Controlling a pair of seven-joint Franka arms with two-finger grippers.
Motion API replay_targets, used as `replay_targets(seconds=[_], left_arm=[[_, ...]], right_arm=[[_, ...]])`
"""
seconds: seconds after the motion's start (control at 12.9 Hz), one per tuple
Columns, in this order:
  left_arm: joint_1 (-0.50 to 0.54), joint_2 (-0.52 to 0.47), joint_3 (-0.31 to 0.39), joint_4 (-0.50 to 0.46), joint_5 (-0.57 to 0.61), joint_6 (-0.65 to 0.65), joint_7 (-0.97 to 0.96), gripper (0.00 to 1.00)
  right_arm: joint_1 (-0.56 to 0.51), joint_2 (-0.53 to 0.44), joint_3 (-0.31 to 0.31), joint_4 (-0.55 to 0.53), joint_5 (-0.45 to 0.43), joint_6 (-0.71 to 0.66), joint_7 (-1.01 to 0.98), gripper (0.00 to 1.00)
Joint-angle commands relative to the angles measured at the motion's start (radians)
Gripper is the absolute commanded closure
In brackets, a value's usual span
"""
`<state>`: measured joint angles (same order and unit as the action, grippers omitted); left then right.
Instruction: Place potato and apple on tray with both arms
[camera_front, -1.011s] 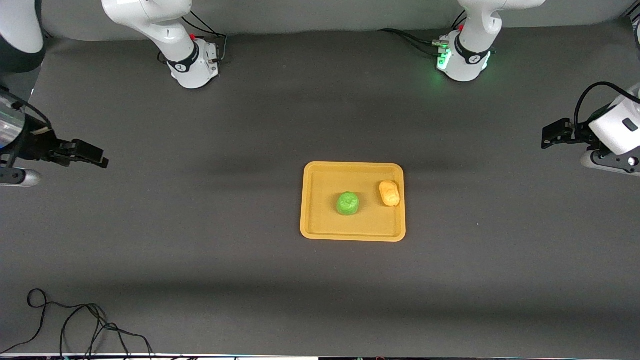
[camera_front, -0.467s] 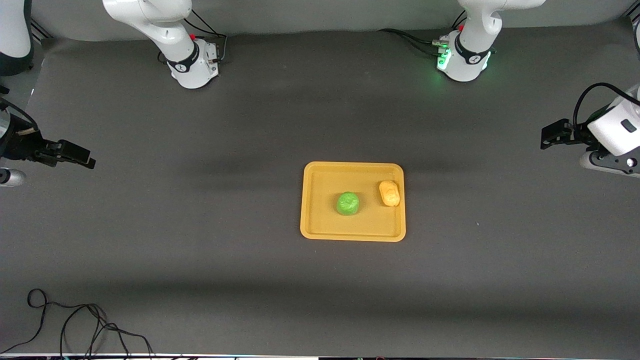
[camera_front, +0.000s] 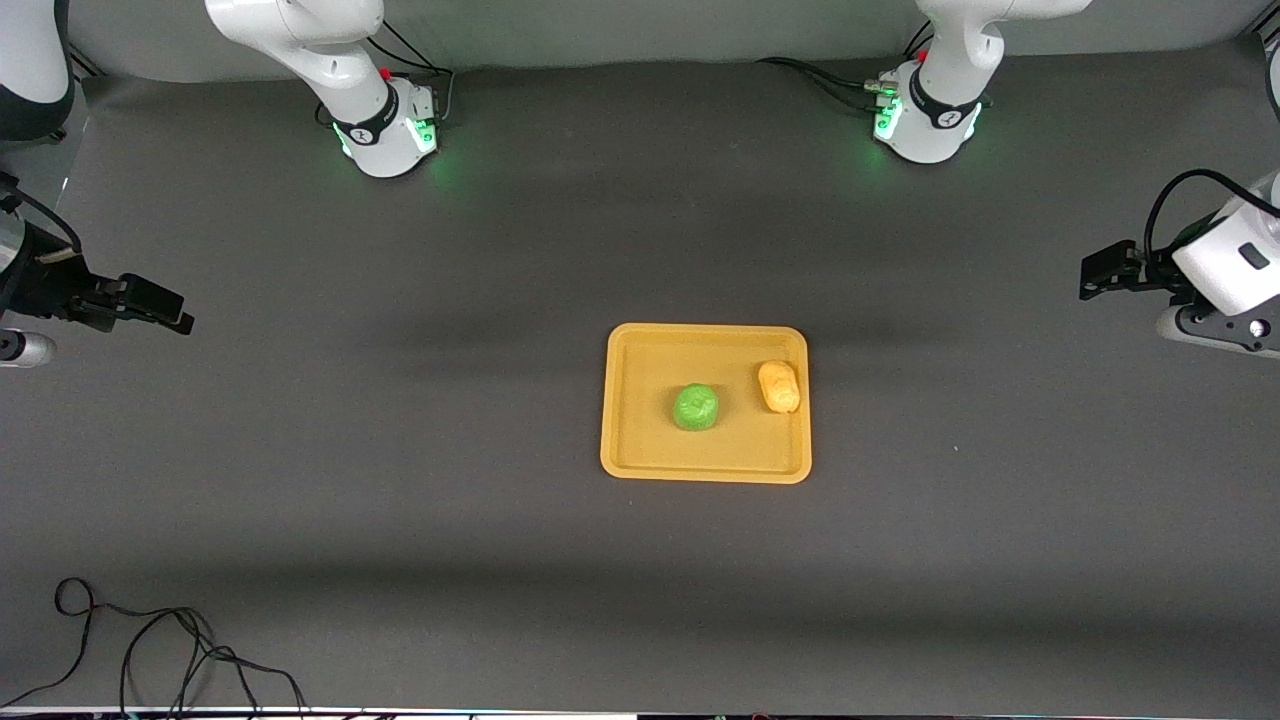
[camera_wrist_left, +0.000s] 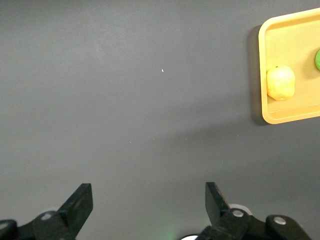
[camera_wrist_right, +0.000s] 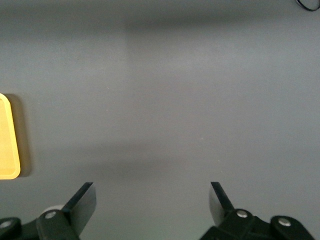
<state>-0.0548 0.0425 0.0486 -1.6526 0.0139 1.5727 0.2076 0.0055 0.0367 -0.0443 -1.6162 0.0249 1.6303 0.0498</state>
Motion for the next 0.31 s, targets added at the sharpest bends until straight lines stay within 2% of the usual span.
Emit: replay_targets(seconds=[0.0, 0.23], left_arm=[[0.0, 0.011, 0.007, 0.027, -0.009, -0.013, 0.004, 0.0], [-0.004, 0.011, 0.007, 0.027, -0.008, -0.014, 0.007, 0.0]], right_arm=[[0.001, -0.009, 0.0, 0.004, -0.013, -0.006, -0.007, 0.0], [-0.001, -0.005, -0.003, 0.004, -0.014, -0.006, -0.008, 0.0]])
